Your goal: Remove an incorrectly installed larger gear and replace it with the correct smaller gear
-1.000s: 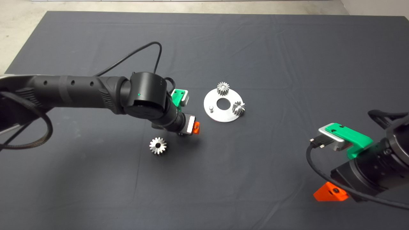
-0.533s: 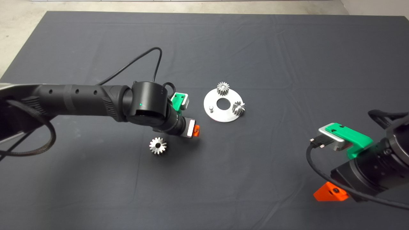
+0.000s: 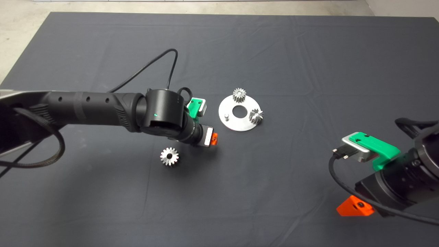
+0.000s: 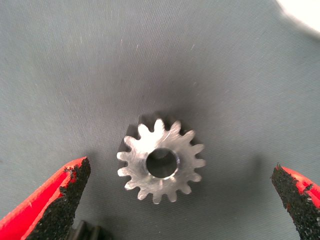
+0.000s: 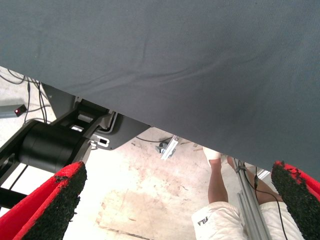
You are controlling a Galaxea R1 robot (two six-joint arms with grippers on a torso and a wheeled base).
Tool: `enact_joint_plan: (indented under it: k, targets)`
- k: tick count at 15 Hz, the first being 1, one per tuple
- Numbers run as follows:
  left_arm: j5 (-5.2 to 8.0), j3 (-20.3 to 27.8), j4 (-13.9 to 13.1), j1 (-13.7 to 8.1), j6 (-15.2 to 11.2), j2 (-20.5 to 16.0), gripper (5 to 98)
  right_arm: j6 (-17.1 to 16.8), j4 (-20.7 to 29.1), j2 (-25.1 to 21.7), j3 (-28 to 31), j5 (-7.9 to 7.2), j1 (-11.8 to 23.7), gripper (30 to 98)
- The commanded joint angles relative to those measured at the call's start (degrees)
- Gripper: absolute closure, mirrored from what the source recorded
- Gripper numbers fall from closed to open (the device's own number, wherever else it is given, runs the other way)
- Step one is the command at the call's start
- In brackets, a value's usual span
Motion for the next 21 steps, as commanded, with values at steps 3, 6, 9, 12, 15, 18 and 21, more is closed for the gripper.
enact_joint_plan:
  k: [3,6,9,12,15,18,21]
  targets:
    - [0.41,-0.25,1.42,-0.58,-0.39,-0.1,10.5,0.07,-0.04,-0.12,0.33,-7.13,1.29,30.9]
    - [0.41,-0.25,1.95,-0.58,-0.39,-0.02,10.5,0.07,0.05,-0.27,0.25,-7.13,1.29,30.9]
    - [0.42,-0.61,2.04,-0.58,-0.39,-0.19,10.5,0.07,0.05,-0.29,0.26,-7.13,1.29,30.9]
    - [0.49,-1.04,2.21,-0.58,-0.39,-0.2,10.5,0.07,0.05,-0.29,0.34,-7.13,1.29,30.9]
    - [0.41,-0.96,3.18,-0.58,-0.39,-0.02,10.5,0.07,0.05,-0.29,0.34,-7.13,1.29,30.9]
    - [0.49,-0.86,3.37,-0.58,-0.39,-0.1,10.5,0.16,0.05,-0.29,0.34,-7.13,1.29,30.9]
    - [0.76,-0.34,4.25,-0.58,-0.39,-0.19,10.5,0.16,0.05,-0.38,0.34,-7.13,1.29,30.9]
